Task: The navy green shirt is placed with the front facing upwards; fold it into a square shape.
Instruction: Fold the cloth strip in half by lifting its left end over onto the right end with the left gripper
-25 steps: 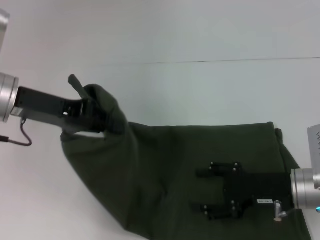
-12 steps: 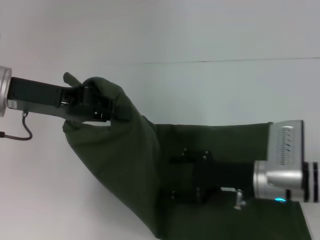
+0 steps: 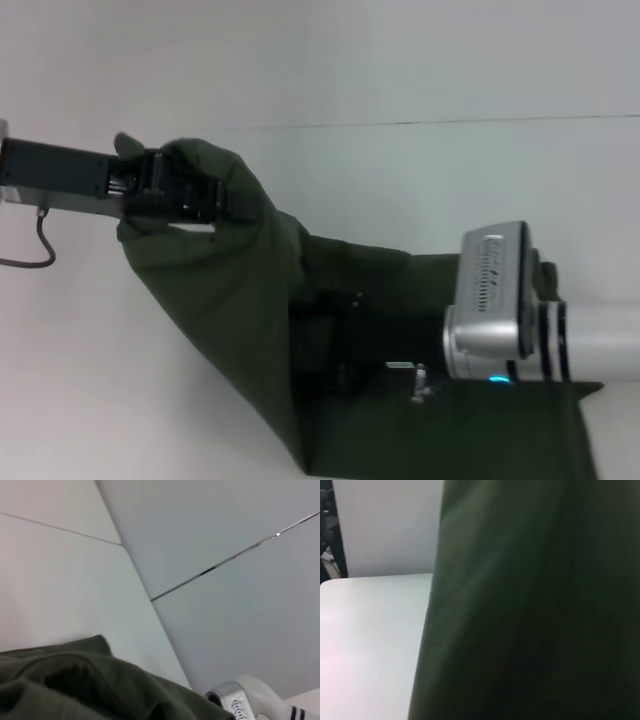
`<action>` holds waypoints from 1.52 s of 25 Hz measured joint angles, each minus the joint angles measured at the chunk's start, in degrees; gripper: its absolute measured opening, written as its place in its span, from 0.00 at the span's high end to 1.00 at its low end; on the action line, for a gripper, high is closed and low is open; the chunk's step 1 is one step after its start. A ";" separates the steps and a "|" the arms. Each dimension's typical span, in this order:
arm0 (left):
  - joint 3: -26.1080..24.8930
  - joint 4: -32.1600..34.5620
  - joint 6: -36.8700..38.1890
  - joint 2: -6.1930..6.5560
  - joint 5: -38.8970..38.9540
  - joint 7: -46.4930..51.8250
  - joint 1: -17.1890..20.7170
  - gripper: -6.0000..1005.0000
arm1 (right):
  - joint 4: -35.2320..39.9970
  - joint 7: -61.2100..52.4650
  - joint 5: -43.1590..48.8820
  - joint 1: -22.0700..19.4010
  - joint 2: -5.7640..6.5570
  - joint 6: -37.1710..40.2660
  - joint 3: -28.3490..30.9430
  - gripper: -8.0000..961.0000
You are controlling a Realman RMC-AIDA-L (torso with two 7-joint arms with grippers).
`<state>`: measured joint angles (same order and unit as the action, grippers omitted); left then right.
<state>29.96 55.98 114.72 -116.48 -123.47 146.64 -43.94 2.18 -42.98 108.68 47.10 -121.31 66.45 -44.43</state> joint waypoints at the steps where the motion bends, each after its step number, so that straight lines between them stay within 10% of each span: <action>1: -0.05 0.01 0.16 0.10 0.42 -0.10 0.04 0.94 | -0.63 0.60 -0.05 0.86 -0.11 -0.29 0.22 0.10; 15: 0.02 -0.44 2.16 1.84 7.32 -0.77 1.79 0.94 | -8.19 9.26 0.20 6.99 -0.33 -1.16 7.55 0.10; 25: 3.57 -8.19 -2.19 1.40 6.94 -4.71 2.51 0.94 | -6.12 9.59 -0.01 1.11 0.38 -1.47 8.77 0.10; 38: 12.19 -10.48 -9.84 -4.68 7.25 -7.47 1.91 0.94 | -0.16 12.43 -0.15 -14.06 1.10 2.08 31.01 0.10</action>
<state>42.16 45.49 104.88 -121.16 -116.22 139.17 -42.03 2.02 -30.55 108.52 33.04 -120.20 68.53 -13.42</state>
